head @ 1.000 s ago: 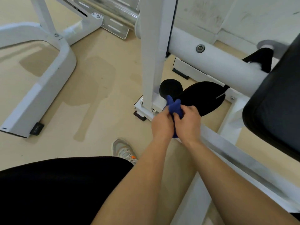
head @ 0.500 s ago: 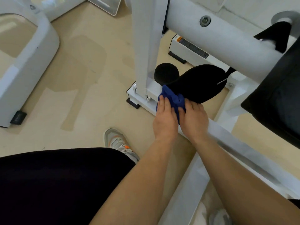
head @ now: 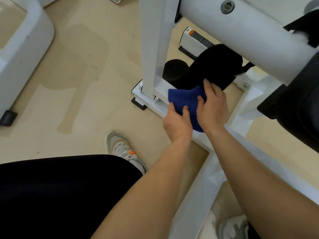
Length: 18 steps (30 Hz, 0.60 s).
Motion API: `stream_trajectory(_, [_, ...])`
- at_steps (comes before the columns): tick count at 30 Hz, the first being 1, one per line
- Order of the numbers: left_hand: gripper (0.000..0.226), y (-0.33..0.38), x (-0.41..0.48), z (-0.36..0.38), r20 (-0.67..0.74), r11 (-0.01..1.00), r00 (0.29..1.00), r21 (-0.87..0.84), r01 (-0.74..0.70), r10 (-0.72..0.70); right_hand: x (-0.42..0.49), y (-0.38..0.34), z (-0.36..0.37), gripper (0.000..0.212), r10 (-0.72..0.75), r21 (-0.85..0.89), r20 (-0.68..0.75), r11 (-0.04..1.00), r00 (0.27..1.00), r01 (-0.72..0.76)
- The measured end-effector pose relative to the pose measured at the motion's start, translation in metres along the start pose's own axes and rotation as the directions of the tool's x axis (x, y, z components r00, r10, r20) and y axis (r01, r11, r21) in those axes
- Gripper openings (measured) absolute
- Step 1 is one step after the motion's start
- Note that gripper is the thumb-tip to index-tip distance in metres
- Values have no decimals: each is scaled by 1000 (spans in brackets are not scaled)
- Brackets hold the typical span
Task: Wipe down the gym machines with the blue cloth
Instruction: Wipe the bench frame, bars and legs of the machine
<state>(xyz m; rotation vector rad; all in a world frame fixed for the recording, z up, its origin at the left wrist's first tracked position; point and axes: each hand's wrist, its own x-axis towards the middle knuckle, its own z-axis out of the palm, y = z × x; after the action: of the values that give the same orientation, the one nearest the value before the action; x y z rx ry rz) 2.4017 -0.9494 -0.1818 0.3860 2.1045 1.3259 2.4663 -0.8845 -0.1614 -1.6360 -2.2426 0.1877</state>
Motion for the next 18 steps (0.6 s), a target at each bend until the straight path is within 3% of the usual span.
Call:
stream_trajectory(3, [13,3,-2,-1,-14,998,999,-55,33,-34,4,1,5,50,17,-10,86,1000,996,-16])
stream_trajectory(7, [17,9,10,-7,-76,974,979,-141,176,-188,-6,3,6,22,-7,23,91,1000,996,5])
stream_trajectory(13, [9,11,19,-5,-51,992,991,-4,124,-124,-22,9,18,41,-98,-46,222,993,970,111])
stream_trajectory(18, [10,6,18,-7,-22,972,981,-136,191,-195,-8,14,22,46,-206,-8,350,975,914,223])
